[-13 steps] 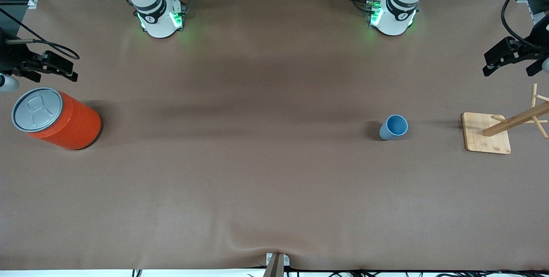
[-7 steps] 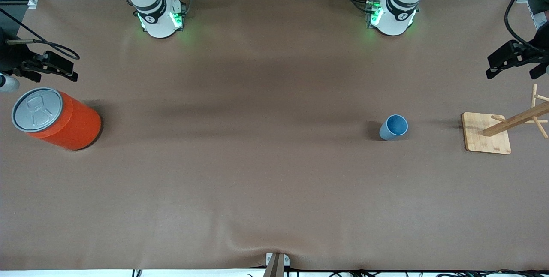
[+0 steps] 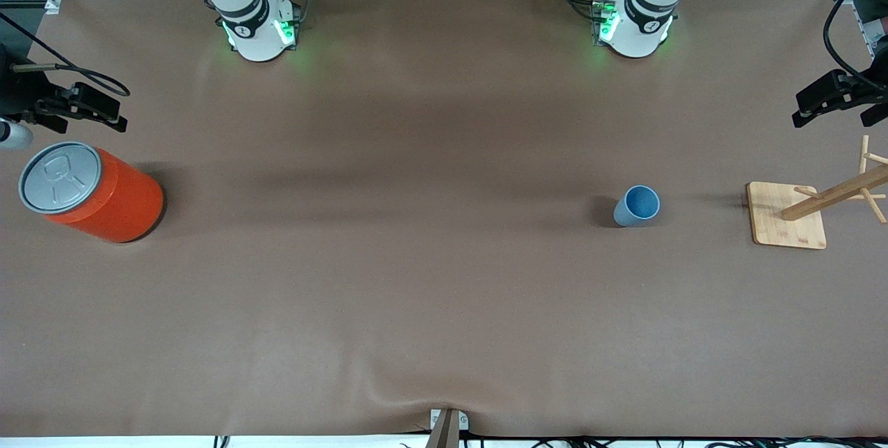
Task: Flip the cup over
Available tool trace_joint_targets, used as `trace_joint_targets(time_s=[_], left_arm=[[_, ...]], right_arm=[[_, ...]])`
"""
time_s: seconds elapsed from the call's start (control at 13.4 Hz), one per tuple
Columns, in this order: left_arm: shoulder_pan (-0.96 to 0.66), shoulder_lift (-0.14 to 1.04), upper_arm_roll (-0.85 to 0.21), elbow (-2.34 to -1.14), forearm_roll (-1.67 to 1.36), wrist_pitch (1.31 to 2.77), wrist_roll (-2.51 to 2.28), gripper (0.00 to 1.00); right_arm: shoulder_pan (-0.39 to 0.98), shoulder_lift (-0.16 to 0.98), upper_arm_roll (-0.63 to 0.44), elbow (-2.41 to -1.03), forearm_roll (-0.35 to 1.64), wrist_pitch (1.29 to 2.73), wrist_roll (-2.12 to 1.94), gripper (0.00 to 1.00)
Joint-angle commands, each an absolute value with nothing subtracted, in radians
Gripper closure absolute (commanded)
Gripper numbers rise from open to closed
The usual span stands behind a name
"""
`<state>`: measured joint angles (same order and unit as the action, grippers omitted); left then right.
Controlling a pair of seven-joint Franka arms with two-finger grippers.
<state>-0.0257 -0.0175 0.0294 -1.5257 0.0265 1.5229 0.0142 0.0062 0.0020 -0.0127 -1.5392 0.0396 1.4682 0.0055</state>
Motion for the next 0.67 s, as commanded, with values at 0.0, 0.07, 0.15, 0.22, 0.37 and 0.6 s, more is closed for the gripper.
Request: trace_joint_targets(time_s=[0.0,0.07,0.15,0.22,0.37,0.6], left_arm=[[-0.032,-0.021,0.031,-1.52,0.026,1.508,0.002,0.0],[-0.032,-0.021,0.031,-1.52,0.026,1.508,-0.011,0.0],[-0.034,-0.023,0.031,-1.522,0.025,1.508,-0.04,0.0],[-0.034,-0.023,0.031,-1.52,0.025,1.506,-0.063,0.0],[-0.034,-0.021,0.031,-1.52,0.023,1.508,-0.063,0.0],[-0.034,-0.012,0.031,-1.52,0.023,1.508,-0.057,0.0]], right_arm=[[0.0,-0.018,-0.008,-1.559,0.049,1.471,-0.005,0.0],[0.0,-0.018,-0.008,-1.559,0.049,1.471,-0.005,0.0],[0.0,-0.018,-0.008,-1.559,0.049,1.471,-0.005,0.0],[0.0,-0.017,-0.008,-1.559,0.049,1.471,-0.005,0.0],[0.0,-0.018,-0.008,-1.559,0.049,1.471,-0.005,0.0],[0.002,-0.017,-0.008,-1.557,0.049,1.471,-0.005,0.0]])
